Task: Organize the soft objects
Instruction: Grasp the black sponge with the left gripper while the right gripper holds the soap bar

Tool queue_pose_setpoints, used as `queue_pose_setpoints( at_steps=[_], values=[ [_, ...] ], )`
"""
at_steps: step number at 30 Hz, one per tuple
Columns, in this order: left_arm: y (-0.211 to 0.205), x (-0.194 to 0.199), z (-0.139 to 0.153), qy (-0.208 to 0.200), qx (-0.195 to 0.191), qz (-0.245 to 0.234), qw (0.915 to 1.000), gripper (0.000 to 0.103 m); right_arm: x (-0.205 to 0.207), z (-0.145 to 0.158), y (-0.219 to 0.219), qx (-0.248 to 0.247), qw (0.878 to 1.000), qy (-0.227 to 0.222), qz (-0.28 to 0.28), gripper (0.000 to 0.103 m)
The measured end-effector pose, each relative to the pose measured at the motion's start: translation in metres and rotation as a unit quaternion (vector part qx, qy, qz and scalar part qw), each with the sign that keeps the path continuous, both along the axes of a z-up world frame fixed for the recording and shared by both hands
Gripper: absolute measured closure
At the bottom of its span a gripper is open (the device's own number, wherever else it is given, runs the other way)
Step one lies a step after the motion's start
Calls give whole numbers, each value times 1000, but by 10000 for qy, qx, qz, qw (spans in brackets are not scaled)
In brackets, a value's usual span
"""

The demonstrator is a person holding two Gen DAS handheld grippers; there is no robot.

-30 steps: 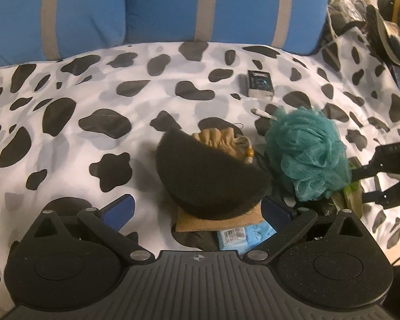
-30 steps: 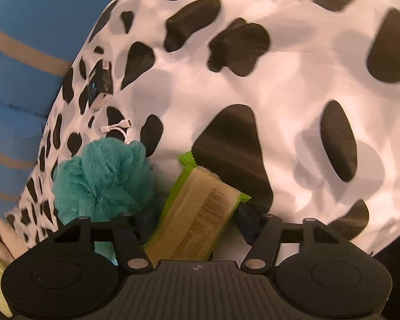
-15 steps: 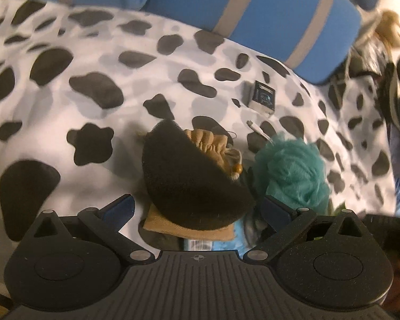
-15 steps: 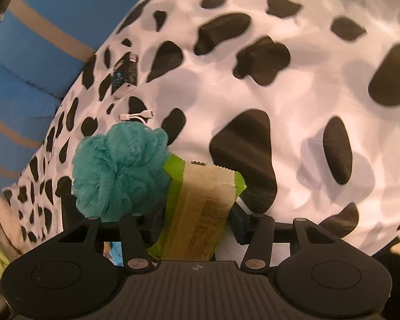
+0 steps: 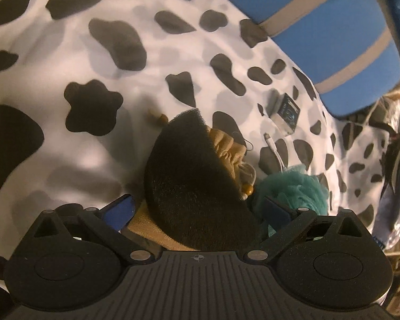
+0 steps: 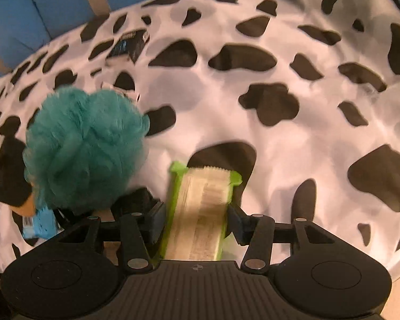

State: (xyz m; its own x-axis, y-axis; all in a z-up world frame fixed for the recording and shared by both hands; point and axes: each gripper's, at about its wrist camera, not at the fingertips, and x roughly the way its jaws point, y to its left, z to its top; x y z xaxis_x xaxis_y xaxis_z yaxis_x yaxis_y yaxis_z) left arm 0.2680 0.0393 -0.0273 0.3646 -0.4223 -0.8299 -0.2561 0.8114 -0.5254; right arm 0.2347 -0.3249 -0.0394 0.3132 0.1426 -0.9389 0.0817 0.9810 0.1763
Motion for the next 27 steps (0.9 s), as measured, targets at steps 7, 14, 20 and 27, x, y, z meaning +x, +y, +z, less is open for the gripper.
queue_pose_setpoints(
  at_steps=[7, 14, 20, 27],
  values=[
    [-3, 6, -4, 128, 177, 1, 9998, 28, -9, -6, 11, -108, 9999, -18, 105, 51],
    [-1, -1, 13, -243, 228, -179, 9993, 36, -8, 10, 9, -191, 9994, -286, 89, 52],
    [-2, -12, 39, -832, 293, -427, 9952, 38, -13, 35, 10, -262, 9968, -749, 139, 52],
    [-6, -31, 63, -1359, 432, -728, 9871, 38, -25, 66, 5, -115, 9928, -1188, 139, 52]
  ],
)
